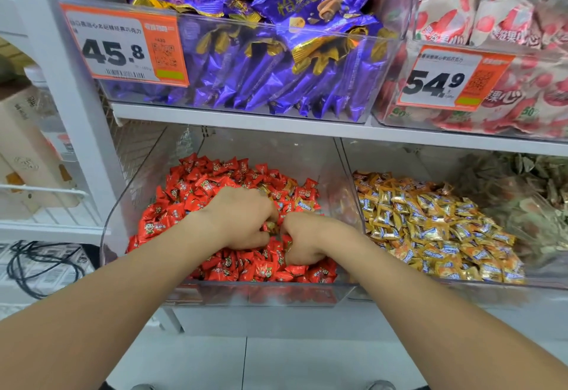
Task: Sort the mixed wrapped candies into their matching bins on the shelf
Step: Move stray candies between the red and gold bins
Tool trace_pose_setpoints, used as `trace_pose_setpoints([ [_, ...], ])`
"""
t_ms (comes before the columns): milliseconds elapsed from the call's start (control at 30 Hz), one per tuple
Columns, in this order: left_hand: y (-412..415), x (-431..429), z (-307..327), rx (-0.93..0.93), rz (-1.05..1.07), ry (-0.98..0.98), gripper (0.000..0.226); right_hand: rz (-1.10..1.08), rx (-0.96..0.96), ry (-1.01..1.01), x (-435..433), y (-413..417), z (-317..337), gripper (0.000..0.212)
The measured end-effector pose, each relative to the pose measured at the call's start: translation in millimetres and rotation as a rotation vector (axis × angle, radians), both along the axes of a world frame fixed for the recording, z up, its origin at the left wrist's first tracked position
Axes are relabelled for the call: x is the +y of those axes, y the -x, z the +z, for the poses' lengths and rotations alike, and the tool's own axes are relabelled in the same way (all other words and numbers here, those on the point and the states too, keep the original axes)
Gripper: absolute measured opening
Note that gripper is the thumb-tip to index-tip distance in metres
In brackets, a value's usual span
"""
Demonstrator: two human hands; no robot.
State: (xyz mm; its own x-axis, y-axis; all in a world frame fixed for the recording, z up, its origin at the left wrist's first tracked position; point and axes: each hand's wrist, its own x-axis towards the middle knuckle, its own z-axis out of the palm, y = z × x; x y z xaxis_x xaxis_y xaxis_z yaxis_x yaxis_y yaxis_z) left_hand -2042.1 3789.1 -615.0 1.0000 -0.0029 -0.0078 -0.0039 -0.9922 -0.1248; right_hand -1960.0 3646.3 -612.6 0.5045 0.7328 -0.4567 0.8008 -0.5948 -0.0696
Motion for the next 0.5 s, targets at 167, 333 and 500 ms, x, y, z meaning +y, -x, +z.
trace_pose_setpoints([
  [167,9,17,22,-0.165,0.070,0.460,0.014,-0.072,-0.020,-0.171,0,-1,18,0.031],
  [333,24,28,35,-0.185,0.213,0.790,0.023,-0.271,0.401,-0.595,-4,-10,42,0.021],
  [500,32,25,39,-0.215,0.357,0.997,0.031,-0.346,0.686,-0.697,-9,-5,46,0.032],
])
